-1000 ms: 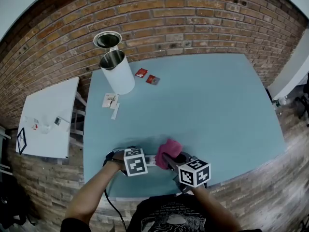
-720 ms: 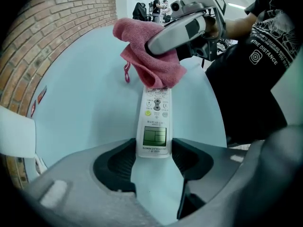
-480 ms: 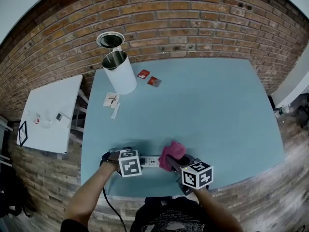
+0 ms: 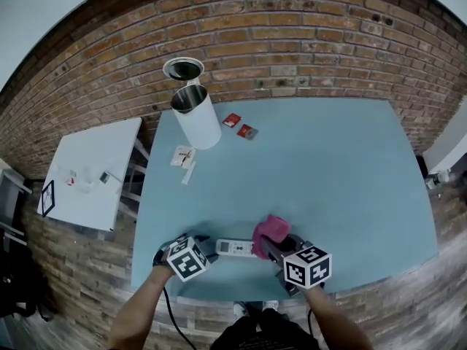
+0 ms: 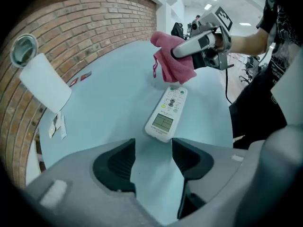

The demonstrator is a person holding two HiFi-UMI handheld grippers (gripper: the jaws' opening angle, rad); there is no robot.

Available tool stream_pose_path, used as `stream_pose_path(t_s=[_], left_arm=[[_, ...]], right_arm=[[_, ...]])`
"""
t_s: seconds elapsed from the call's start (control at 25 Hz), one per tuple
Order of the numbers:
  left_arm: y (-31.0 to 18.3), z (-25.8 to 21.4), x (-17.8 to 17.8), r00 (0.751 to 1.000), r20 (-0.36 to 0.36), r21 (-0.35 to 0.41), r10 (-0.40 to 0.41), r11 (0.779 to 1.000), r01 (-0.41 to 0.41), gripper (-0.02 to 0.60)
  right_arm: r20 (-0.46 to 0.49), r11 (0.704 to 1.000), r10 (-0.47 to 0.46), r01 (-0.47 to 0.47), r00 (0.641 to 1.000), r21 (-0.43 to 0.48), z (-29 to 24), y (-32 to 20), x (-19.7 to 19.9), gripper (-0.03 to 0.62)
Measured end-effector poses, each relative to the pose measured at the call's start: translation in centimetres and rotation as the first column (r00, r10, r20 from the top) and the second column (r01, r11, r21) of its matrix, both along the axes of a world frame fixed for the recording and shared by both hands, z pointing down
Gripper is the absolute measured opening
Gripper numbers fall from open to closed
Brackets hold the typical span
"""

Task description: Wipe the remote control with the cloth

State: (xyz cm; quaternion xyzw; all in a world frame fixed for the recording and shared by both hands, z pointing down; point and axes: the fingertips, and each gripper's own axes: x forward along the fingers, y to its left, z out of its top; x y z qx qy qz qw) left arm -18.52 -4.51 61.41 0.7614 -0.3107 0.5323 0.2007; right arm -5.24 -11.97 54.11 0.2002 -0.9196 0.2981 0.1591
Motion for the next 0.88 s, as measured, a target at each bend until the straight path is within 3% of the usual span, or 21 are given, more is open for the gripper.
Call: stream_pose_path(t_s=[0.08,0.2,0.36,0.56,0.72,0.76,0.8,0.88], left_arm=[[-0.3,-1.1,0.1,0.995,-0.063,0.06,-0.08,0.995,0.084,0.243],[-0.4,-3.3,0.8,0.969,-0.179,0.14,-0.173,0.97,0.199,0.213],[0.3,-6.2,2.4,0.929,-0.297,0.223,-0.219,0.931,0.291,0.201],[1.6,-9.2,4.6,0.844,-0.469,0.281,-0.259,0.863,0.42,0.199],[3.0,-10.4,5.8,0.788,-0.547,0.292,-0.283,0.818,0.496,0.194],[3.2,-10.7,5.6,0.771,-0.56,0.297,-0.305,0.794,0.53,0.135],[3.4,-11.0,5.4,0.751,-0.573,0.299,-0.326,0.77,0.563,0.014],[4.0,-11.6,5.5,0.717,-0.609,0.29,-0.34,0.746,0.6,0.002]], right_arm=[[-0.008,0.999,0.002,-0.002,1.0,0.034,-0.6,0.0,-0.2,0.064],[-0.018,0.997,0.015,-0.014,1.0,0.077,-1.3,0.4,-0.5,0.064],[-0.02,0.992,0.052,-0.05,0.998,0.115,-2.4,2.0,-0.7,0.064],[-0.045,0.98,0.089,-0.079,0.995,0.182,-4.0,5.3,-0.8,0.064],[-0.081,0.965,0.115,-0.092,0.99,0.246,-4.8,7.8,-0.6,0.064],[-0.09,0.96,0.121,-0.094,0.989,0.264,-5.0,8.4,-0.6,0.064],[-0.096,0.956,0.129,-0.098,0.987,0.277,-5.2,9.0,-0.5,0.064],[-0.096,0.95,0.15,-0.116,0.984,0.291,-5.6,10.0,-0.3,0.064]])
